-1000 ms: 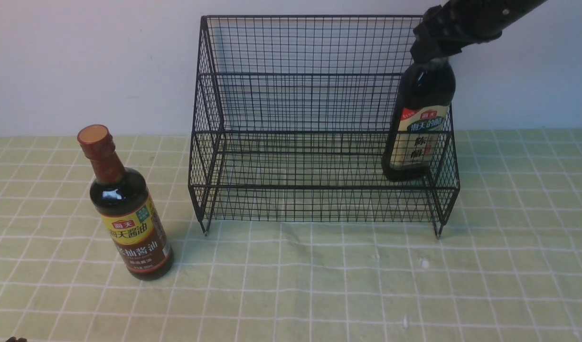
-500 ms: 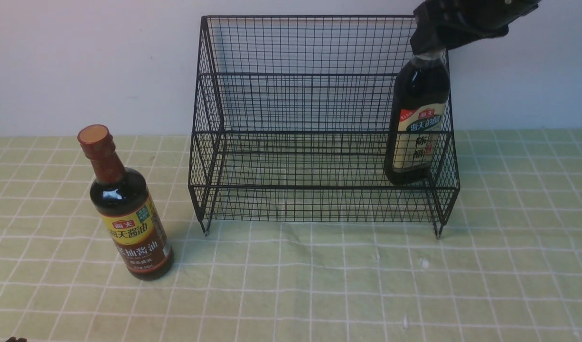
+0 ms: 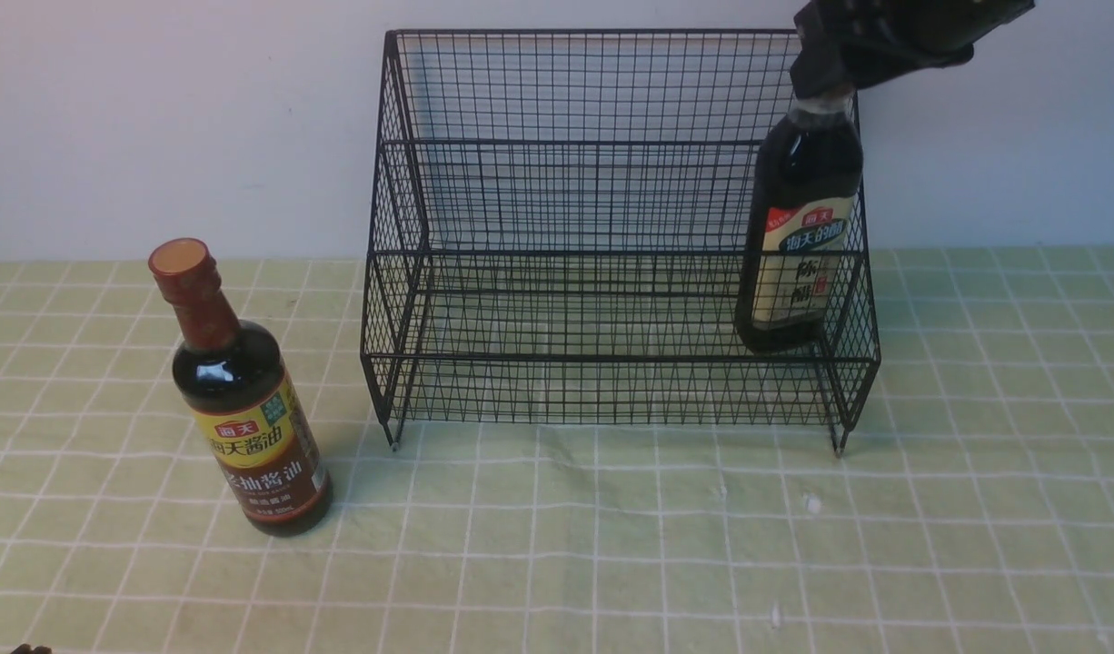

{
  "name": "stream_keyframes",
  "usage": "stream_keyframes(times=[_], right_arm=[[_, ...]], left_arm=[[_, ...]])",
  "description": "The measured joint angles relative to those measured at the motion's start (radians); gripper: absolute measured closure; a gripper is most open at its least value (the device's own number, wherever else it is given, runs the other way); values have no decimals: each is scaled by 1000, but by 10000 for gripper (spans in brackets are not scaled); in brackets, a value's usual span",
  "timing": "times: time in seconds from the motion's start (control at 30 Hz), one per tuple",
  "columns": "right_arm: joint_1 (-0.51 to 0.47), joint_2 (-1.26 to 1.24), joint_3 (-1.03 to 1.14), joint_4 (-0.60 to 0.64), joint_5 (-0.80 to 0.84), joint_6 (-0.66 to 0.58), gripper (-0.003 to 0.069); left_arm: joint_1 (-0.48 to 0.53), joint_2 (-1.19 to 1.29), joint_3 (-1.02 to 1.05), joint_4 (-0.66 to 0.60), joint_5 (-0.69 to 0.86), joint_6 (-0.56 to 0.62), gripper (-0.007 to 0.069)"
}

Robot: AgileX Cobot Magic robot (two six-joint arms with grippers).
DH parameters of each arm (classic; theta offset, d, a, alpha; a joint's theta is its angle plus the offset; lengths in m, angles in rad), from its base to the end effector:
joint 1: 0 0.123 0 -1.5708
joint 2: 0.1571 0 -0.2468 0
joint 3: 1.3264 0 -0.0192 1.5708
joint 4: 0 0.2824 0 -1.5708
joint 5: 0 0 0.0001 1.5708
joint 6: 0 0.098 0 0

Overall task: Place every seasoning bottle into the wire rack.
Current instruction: Use the right arm to put the condiment bottle back on the shelf

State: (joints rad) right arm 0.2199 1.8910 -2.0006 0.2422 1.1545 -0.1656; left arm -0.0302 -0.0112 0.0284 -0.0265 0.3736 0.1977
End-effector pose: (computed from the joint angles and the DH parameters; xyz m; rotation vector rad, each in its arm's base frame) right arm 0.4270 0.1175 0.3387 -0.4476 2.4770 0.3408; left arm 0.1296 -0.0049 0.1684 0.1968 1.8648 0.0893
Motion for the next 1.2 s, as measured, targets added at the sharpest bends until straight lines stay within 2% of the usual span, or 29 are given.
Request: stream_keyframes(times=[0.3, 0.57, 1.2], right_arm=[[0, 0, -1, 2, -1, 30, 334], [0, 2, 0, 36, -13, 256, 342], [1, -2, 1, -26, -21, 262, 349]], left_arm=[[0, 0, 0, 0, 0, 0, 631], [0, 0, 0, 0, 0, 0, 631], [0, 0, 0, 0, 0, 0, 631]])
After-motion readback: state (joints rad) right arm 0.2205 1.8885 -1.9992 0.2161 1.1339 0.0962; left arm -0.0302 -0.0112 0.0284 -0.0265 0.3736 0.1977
